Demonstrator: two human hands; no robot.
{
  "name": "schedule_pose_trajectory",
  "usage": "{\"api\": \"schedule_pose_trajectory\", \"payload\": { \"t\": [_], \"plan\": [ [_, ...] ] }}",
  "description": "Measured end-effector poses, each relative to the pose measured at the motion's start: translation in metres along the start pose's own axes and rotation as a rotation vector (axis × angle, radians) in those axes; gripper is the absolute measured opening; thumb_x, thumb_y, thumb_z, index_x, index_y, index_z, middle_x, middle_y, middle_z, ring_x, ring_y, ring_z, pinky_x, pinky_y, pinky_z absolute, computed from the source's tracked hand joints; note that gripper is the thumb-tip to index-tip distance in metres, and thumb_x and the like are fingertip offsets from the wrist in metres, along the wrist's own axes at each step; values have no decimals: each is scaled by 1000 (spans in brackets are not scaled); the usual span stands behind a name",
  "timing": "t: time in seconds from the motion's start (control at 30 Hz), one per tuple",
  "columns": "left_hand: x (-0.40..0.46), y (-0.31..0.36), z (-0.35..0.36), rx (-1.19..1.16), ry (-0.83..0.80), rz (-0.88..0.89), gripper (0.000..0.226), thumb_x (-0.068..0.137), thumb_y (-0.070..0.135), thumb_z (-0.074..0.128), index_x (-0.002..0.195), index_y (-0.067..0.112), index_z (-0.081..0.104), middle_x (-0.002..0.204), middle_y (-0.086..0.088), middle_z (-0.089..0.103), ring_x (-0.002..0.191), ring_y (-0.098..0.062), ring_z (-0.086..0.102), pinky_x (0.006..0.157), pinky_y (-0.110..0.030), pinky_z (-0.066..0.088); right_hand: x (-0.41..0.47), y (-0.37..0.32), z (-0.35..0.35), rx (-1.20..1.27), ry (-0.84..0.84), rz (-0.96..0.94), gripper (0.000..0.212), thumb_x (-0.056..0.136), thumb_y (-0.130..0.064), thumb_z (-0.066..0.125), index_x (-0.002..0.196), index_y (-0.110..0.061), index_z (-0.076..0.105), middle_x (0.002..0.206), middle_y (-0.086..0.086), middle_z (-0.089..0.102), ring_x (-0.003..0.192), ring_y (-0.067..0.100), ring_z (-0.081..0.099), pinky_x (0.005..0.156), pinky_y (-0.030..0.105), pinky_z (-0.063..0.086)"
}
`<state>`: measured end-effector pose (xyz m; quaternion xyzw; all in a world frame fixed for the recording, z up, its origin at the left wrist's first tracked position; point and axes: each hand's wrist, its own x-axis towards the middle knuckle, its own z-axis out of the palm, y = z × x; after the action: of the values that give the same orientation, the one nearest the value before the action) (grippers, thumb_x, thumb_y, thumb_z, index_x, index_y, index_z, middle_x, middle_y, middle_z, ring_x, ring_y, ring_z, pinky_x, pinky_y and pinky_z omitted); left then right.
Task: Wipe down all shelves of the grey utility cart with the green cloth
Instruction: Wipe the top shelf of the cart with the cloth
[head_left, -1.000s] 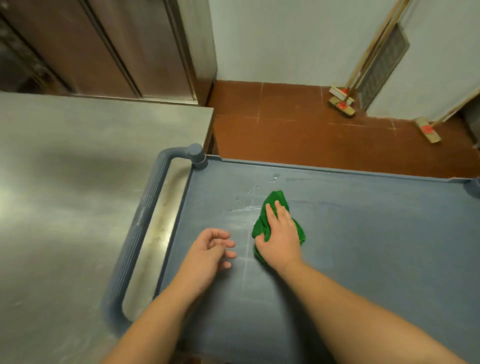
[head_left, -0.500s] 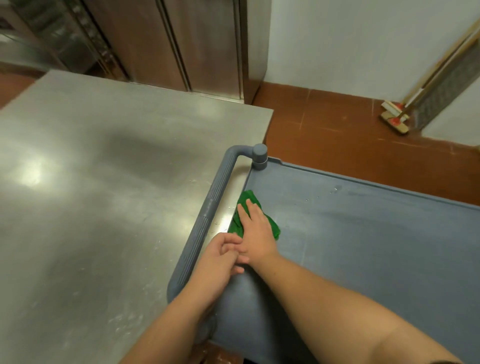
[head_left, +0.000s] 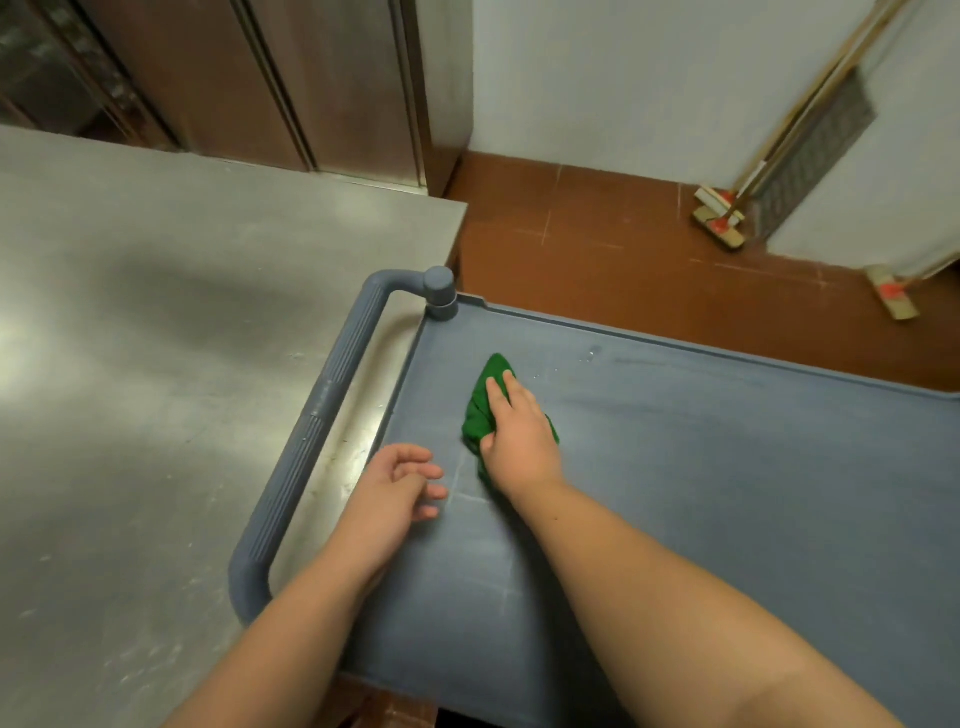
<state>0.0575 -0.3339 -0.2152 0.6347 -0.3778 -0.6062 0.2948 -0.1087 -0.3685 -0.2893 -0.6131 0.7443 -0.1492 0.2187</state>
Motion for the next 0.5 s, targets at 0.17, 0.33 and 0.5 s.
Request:
{"api": "schedule_pose_trajectory", "payload": {
  "t": [0.17, 0.33, 0.5],
  "plan": [
    [-7, 2, 64, 1, -5, 14, 29, 89, -12, 39, 98, 11, 54, 89, -8, 64, 62, -9, 63, 53, -22, 51, -15, 92, -47, -9, 20, 82, 76, 83, -14, 56, 154, -22, 30, 164, 2, 18, 146, 25, 24, 118, 36, 28],
    [-23, 4, 154, 7, -56, 7, 28, 91, -8, 38, 96, 14, 54, 92, -8, 64, 70, -17, 63, 61, -29, 51, -48, 195, -100, -5, 62, 201, 75, 83, -12, 54, 154, -20, 30, 164, 4, 18, 147, 26, 22, 120, 37, 24],
    [-53, 8, 261, 25, -174, 13, 24, 92, -6, 40, 96, 13, 54, 91, -9, 64, 73, -20, 62, 67, -35, 50, -96, 302, -158, -21, 126, 326, 73, 84, -9, 51, 153, -18, 31, 163, 5, 19, 147, 24, 22, 119, 35, 24]
  ]
}}
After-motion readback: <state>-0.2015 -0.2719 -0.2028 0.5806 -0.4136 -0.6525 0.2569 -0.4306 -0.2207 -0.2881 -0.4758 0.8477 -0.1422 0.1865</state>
